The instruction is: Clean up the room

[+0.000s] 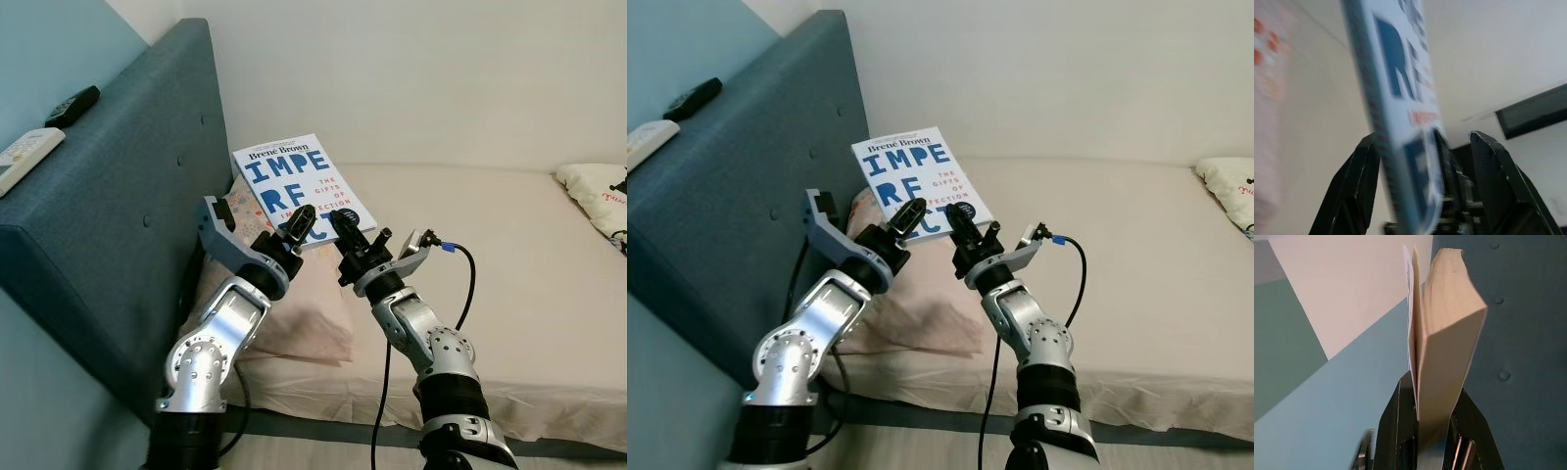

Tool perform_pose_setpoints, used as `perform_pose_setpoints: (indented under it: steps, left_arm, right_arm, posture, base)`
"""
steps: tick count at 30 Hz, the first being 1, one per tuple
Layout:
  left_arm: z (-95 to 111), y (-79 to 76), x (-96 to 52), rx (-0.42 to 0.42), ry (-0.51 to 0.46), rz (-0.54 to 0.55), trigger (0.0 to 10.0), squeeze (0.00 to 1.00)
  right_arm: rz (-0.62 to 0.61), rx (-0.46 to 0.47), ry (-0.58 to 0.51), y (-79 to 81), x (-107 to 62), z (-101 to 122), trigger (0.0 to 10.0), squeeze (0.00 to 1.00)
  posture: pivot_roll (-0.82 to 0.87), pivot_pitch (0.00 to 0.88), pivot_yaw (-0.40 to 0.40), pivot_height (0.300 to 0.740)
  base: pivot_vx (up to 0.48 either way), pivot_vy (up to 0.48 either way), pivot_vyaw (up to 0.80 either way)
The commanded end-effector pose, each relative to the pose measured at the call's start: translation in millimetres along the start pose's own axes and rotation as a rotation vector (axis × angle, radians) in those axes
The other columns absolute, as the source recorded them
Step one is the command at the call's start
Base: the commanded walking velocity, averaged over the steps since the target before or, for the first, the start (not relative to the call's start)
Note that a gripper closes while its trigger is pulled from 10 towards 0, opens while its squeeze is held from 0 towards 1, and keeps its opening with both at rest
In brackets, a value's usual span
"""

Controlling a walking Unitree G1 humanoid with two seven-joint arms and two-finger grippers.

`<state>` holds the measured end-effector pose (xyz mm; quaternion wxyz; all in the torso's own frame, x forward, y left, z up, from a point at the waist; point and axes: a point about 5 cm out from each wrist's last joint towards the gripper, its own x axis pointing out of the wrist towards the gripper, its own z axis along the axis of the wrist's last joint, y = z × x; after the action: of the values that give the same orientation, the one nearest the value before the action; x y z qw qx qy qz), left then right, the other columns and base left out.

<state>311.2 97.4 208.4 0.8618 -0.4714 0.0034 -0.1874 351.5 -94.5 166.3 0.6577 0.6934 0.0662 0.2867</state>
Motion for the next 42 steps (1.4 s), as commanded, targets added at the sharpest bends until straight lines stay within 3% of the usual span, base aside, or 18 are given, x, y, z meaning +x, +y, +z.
perform_pose_setpoints:
  steps: [1,2,3,5,6,9,14,17,22,24,26,29,30,31,32,37,41,42]
  left_arm:
    - [12,19.8,-11.1,0.154,-0.013,0.047,10.0,0.0]
    - [24,36.5,-19.6,0.328,-0.018,0.092,10.0,0.0]
    - [24,36.5,-19.6,0.328,-0.018,0.092,10.0,0.0]
    - [39,59.0,-32.0,0.559,-0.007,0.165,10.0,0.0]
    - [47,72.6,-39.2,0.623,0.004,0.225,10.0,0.0]
    - [60,91.2,-51.1,0.664,0.006,0.301,10.0,0.0]
    - [59,99.7,-58.0,0.537,0.029,0.305,10.0,0.0]
    - [42,99.4,-59.5,0.3,0.068,0.233,10.0,0.0]
    - [21,91.0,-57.0,0.212,0.116,0.15,10.0,0.0]
    - [15,91.0,-56.6,0.269,0.146,0.139,10.0,0.0]
    - [6,98.1,-59.1,0.57,0.225,0.152,10.0,0.0]
    - [3,99.9,-60.8,0.676,0.253,0.144,10.0,0.0]
    - [5,115.4,-64.8,0.876,0.286,0.243,10.0,0.0]
    - [5,115.4,-64.8,0.876,0.286,0.243,10.0,0.0]
    - [11,133.1,-69.7,1.0,0.305,0.386,10.0,0.0]
    - [16,146.7,-75.3,1.077,0.325,0.508,10.0,0.0]
    - [13,145.6,-76.1,1.032,0.287,0.517,10.0,0.0]
    - [8,143.2,-75.6,1.028,0.289,0.493,10.0,0.0]
  right_arm:
    - [0.017,-0.11,0.028,8.5,1.2,3,0.0,0.0]
    - [-0.026,-0.215,0.057,6.9,-5.5,9,0.0,0.0]
    - [-0.026,-0.215,0.057,6.9,-5.5,9,0.0,0.0]
    - [-0.095,-0.363,0.107,3.8,-16.4,17,0.0,0.0]
    - [-0.124,-0.419,0.121,3.1,-23.4,24,0.0,0.0]
    - [-0.143,-0.459,0.115,6.2,-34.2,36,0.0,0.0]
    - [-0.106,-0.44,0.09,13.9,-41.0,43,0.0,0.0]
    - [0.005,-0.4,0.086,25.5,-45.1,40,0.0,0.0]
    - [0.115,-0.357,0.124,34.7,-49.1,29,0.0,0.0]
    - [0.1,-0.386,0.161,32.6,-52.1,24,0.0,0.0]
    - [-0.121,-0.639,0.276,8.0,-60.5,20,0.0,0.0]
    - [-0.197,-0.741,0.319,-1.0,-64.5,19,0.0,0.0]
    - [-0.31,-0.889,0.324,-15.9,-70.5,22,0.0,0.0]
    - [-0.31,-0.889,0.324,-15.9,-70.5,22,0.0,0.0]
    - [-0.363,-0.961,0.325,-24.2,-74.7,23,0.0,0.0]
    - [-0.39,-1.016,0.377,-32.0,-79.6,18,0.0,0.0]
    - [-0.406,-1.051,0.449,-43.8,-87.4,8,0.0,0.0]
    - [-0.419,-1.109,0.476,-49.3,-90.7,5,10.0,0.0]
  posture:
    - [-0.02,0.114,0.023,0.74]
    - [-0.01,0.113,0.021,0.74]
    - [-0.01,0.113,0.021,0.74]
    - [-0.01,0.113,0.021,0.74]
    - [-0.01,0.113,0.021,0.74]
    - [-0.02,0.113,0.013,0.74]
    - [-0.02,0.11,0.01,0.74]
    - [-0.02,0.11,0.01,0.74]
    - [-0.02,0.11,0.01,0.74]
    - [-0.03,0.103,0.014,0.74]
    - [-0.04,0.1,0.01,0.74]
    - [-0.04,0.1,0.01,0.74]
    - [-0.05,0.098,0.011,0.74]
    - [-0.05,0.098,0.011,0.74]
    - [-0.05,0.098,0.011,0.74]
    - [-0.05,0.091,0.007,0.74]
    - [-0.04,0.089,0.001,0.74]
    - [-0.04,0.091,-0.002,0.74]
  base:
    - [0.0,0.0,0.0]
    - [0.0,0.0,0.0]
    - [0.0,0.0,0.0]
    - [0.0,0.0,0.0]
    - [0.0,0.0,0.0]
    - [0.0,0.0,0.0]
    - [0.0,0.0,0.0]
    - [0.0,0.0,0.0]
    - [0.0,0.0,0.0]
    - [0.0,0.0,0.0]
    - [0.0,0.0,0.0]
    - [0.0,0.0,0.0]
    - [0.0,0.0,0.0]
    - [0.0,0.0,0.0]
    - [0.0,0.0,0.0]
    - [0.0,0.0,0.0]
    - [0.0,0.0,0.0]
    - [0.0,0.0,0.0]
